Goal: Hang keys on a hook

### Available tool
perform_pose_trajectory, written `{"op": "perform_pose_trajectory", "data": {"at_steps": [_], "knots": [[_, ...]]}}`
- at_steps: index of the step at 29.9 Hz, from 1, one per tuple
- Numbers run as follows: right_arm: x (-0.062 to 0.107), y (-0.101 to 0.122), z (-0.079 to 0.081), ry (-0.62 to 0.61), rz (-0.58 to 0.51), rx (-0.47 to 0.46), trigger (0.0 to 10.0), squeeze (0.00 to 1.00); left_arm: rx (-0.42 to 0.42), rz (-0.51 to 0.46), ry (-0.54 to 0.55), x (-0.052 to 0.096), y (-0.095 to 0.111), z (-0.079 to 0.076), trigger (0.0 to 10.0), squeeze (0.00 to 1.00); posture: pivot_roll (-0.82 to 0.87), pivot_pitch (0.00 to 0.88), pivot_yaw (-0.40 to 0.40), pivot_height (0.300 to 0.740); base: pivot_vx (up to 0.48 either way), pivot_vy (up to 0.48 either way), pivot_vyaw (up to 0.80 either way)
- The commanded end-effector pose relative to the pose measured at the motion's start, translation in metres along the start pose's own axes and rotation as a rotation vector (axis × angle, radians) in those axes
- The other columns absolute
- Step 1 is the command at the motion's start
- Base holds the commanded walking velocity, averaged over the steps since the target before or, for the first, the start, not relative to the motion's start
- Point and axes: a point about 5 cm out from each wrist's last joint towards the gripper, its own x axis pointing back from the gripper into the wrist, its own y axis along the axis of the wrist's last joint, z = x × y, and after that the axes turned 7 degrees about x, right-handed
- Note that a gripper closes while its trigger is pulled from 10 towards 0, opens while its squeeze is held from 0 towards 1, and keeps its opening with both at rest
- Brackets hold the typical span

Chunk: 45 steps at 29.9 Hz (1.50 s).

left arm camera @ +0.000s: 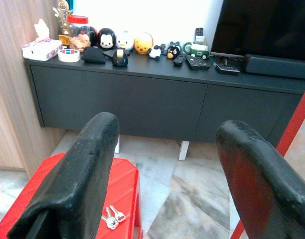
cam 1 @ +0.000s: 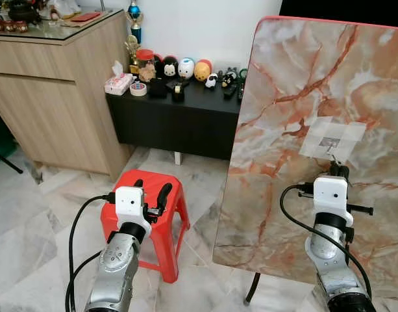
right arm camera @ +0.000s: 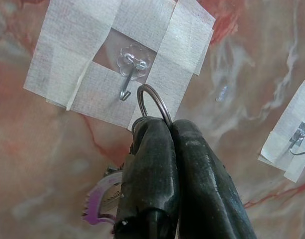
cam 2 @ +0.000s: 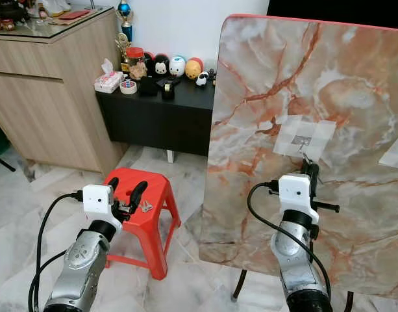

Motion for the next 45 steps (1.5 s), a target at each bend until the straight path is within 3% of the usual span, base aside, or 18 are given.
{"op": "perform_pose_trajectory", "data": {"at_steps": [1, 12, 20, 45], "knots": [[-0.005, 0.002, 0.0, 0.001, -0.004, 0.024, 10.0, 0.0, -0.008, -0.003, -0.005, 0.0, 0.0, -0.001, 10.0, 0.0, 0.05, 0.005, -0.068, 0.74, 0.0, 0.0, 0.0], [-0.007, 0.004, -0.002, -0.02, -0.01, 0.017, 10.0, 0.0, -0.008, -0.005, -0.004, 0.0, 0.0, -0.001, 10.0, 0.0, 0.05, 0.005, -0.067, 0.74, 0.0, 0.0, 0.0], [-0.012, 0.011, -0.011, -0.103, -0.041, 0.003, 10.0, 0.0, -0.008, -0.005, -0.004, 0.0, 0.0, -0.001, 10.0, 0.0, 0.05, 0.005, -0.068, 0.74, 0.0, 0.0, 0.0], [-0.014, 0.006, -0.004, -0.043, -0.007, 0.035, 10.0, 0.0, -0.007, -0.007, -0.001, 0.0, 0.0, -0.002, 10.0, 0.0, 0.06, 0.005, -0.07, 0.74, 0.0, 0.0, 0.0]]}}
